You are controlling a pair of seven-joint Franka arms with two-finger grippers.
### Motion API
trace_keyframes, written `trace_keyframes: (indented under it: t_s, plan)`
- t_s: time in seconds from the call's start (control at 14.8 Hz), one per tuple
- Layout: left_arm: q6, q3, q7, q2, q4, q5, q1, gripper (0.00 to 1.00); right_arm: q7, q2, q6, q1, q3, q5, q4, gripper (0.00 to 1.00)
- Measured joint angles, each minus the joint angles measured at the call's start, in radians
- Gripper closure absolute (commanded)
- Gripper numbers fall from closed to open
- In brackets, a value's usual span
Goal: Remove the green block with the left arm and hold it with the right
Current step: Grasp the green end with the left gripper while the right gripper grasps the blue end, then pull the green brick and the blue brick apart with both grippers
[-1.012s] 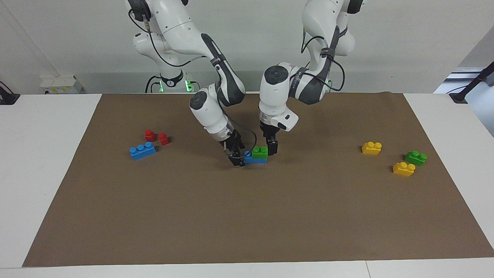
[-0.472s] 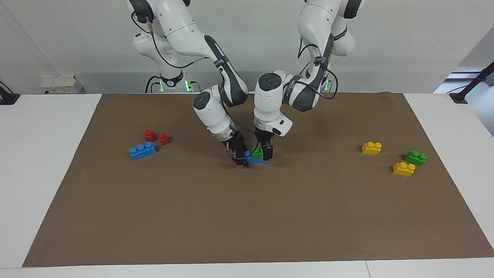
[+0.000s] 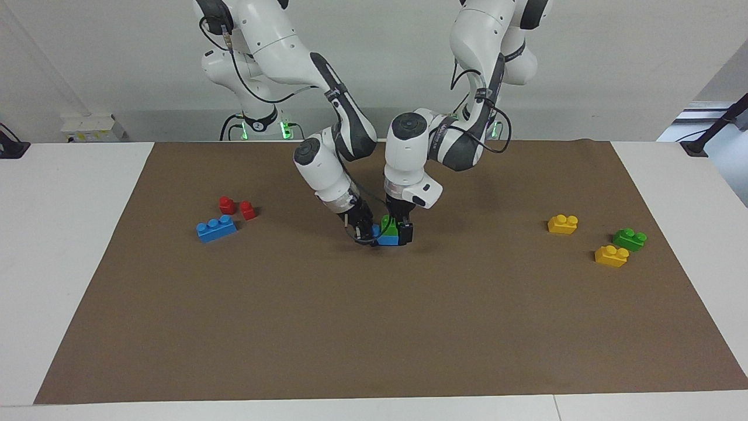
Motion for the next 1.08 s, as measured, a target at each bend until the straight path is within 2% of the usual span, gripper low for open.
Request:
trace_keyframes:
  t_s: [0.13, 0.2, 0.27, 0.34, 0.4, 1.08]
  plan:
    - [0.001, 0.0, 0.0, 0.001, -0.001, 0.004, 0.0, 0.04, 0.0, 0.0, 0.0, 0.0, 0.0, 0.0, 0.0, 1.0]
    - [0.001, 0.0, 0.0, 0.001, -0.002, 0.011, 0.0, 0.19, 0.0, 0.0, 0.0, 0.0, 0.0, 0.0, 0.0, 1.0]
    - [0.0, 0.0, 0.0, 0.001, -0.005, 0.017, 0.0, 0.36, 0.0, 0.0, 0.0, 0.0, 0.0, 0.0, 0.0, 1.0]
    - [0.0, 0.0, 0.0, 0.002, -0.01, 0.023, 0.0, 0.74, 0.0, 0.0, 0.0, 0.0, 0.0, 0.0, 0.0, 1.0]
    - [0.0, 0.0, 0.0, 0.002, -0.014, 0.025, -0.001, 0.98, 0.0, 0.0, 0.0, 0.0, 0.0, 0.0, 0.0, 1.0]
    - [-0.002, -0.007, 0.008, 0.0, -0.02, 0.03, -0.004, 1.0, 0.0, 0.006, 0.017, 0.0, -0.009, 0.0, 0.007, 1.0]
